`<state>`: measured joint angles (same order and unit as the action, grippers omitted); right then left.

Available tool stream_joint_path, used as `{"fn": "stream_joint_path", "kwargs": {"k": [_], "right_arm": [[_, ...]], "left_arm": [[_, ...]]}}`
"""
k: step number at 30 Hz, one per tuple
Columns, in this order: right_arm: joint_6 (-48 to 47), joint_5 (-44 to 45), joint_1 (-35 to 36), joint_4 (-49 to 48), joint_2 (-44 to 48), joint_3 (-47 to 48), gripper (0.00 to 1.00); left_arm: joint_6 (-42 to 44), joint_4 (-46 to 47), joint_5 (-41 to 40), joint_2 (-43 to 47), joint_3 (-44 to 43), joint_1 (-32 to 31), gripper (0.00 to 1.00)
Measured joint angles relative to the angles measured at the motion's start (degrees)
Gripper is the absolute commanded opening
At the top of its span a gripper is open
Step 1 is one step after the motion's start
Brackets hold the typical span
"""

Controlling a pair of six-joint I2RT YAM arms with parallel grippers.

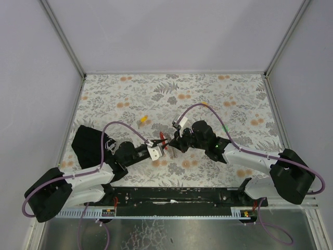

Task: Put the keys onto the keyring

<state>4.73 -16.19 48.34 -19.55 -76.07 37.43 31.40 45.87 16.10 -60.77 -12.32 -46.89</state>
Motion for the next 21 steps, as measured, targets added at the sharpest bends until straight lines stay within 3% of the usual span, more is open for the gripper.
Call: {"fn": "stream_joint_path", "kwargs": {"k": [14,21], "right_arm": [[0.3,-1.1,0.0,0.0,0.0,0.0,0.0],[0.4,-0.9,-0.1,0.5,0.0,0.0,0.0]], "left_arm": [[3.4,1.9,-3.6,-1.7,-1.0,-1.6,0.28],[4.9,1.7,-5.5,-2.6,-1.7,-2.8,0.27]]}}
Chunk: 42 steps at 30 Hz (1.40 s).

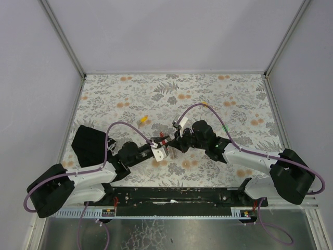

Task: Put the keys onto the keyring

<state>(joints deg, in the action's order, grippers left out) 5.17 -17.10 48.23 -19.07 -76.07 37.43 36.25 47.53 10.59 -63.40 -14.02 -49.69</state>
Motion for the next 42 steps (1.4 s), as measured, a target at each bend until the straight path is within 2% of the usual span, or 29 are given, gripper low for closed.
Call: {"fn": "stream_joint_path", "kwargs": {"k": [10,15,27,33,38,42], "right_arm": [[0.3,0.4,-0.2,-0.5,0.1,0.0,0.0],[0.3,0.3,-0.2,-1.3,0.1,0.0,0.0],[0.2,0.6,-0.1,-0.6,0.1,0.0,0.0],[0.2,0.8,-0.1,0.6,0.1,0.0,0.0],[0.2,0.8,-0.1,0.5,0.1,0.0,0.0],[0.2,0.7,-0.1,0.5,0.1,0.0,0.0]], "left_arm": [[0.3,-0.3,-3.8,0.1,-0.3,-1.0,0.05],[-0.4,-1.2,-4.0,1.7,-0.3,-1.3,0.02],[-4.5,-3.2,-7.2,5.3,-0.3,-1.3,0.01],[-7.2,-3.8,-7.2,4.4,-0.6,-1.3,0.06],[-8.4,-5.4,-8.8,4.1,-1.1,-1.2,0.14],[-9.3,-7.5,-9.7,3.5,-1.6,-1.3,0.14]]}}
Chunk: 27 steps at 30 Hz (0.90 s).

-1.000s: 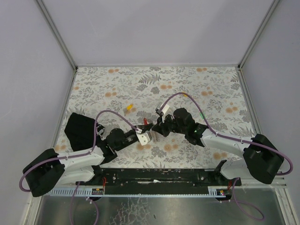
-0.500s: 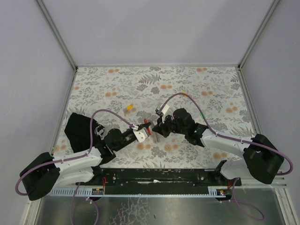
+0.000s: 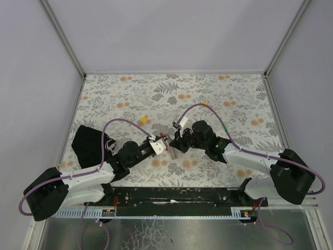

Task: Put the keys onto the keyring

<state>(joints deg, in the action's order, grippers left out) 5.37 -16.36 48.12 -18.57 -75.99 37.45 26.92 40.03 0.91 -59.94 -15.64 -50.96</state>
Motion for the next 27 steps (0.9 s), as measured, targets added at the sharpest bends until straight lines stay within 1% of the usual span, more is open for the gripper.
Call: {"fn": "stream_joint_path", "kwargs": {"k": [3,9,18,22,24,27], "right_arm": [[0.0,0.0,0.0,0.0,0.0,0.0,0.0],[0.0,-0.1,0.0,0.0,0.0,0.0,0.0],[0.0,-0.3,0.0,0.0,0.0,0.0,0.0],[0.0,-0.2,0.0,0.1,-0.4,0.2,0.0],[0.1,-0.2,0.0,0.1,-1.0,0.5,0.0],[0.1,-0.2,0.0,0.1,-1.8,1.0,0.0]], "left_arm": [[-0.4,-0.9,-0.1,-0.3,-0.4,0.0,0.15],[-1.2,-1.0,-0.1,-0.3,-0.7,0.0,0.19],[-1.1,-0.6,0.1,-0.3,-0.7,0.0,0.17],[-0.3,-0.7,0.2,-0.2,-0.7,0.0,0.12],[0.1,-0.7,0.3,0.3,-0.7,0.0,0.13],[0.7,-0.8,1.2,1.4,-0.7,0.0,0.17]]}}
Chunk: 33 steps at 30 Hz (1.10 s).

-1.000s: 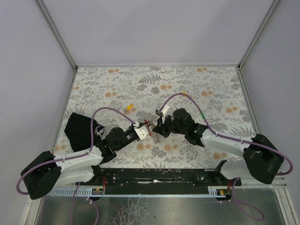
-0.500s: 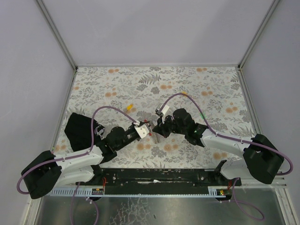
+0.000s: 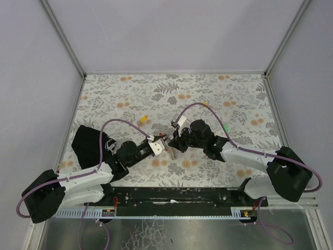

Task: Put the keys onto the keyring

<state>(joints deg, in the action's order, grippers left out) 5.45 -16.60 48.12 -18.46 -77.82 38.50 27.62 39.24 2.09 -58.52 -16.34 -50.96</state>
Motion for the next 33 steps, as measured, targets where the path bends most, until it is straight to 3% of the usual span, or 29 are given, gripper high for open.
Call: {"fn": "stream_joint_path", "kwargs": {"k": [8,15,19,25,33], "right_arm": [[0.2,0.0,0.0,0.3,-0.9,1.0,0.0],[-0.3,0.5,0.0,0.5,-0.9,1.0,0.0],[-1.2,0.5,0.0,0.2,-0.8,0.7,0.0],[-3.6,0.6,0.0,-0.3,0.0,-1.2,0.0],[-7.7,0.6,0.0,-3.3,0.8,-3.6,0.0]], "left_arm": [[1.8,-0.8,1.7,0.1,-0.1,0.0,0.22],[-1.9,-0.2,-2.1,0.7,0.1,0.5,0.41],[-8.9,1.9,-2.1,2.6,1.0,4.5,0.46],[-24.0,6.5,5.7,1.7,3.0,18.1,0.53],[-47.1,9.0,14.9,-3.1,2.2,22.0,0.55]]}}
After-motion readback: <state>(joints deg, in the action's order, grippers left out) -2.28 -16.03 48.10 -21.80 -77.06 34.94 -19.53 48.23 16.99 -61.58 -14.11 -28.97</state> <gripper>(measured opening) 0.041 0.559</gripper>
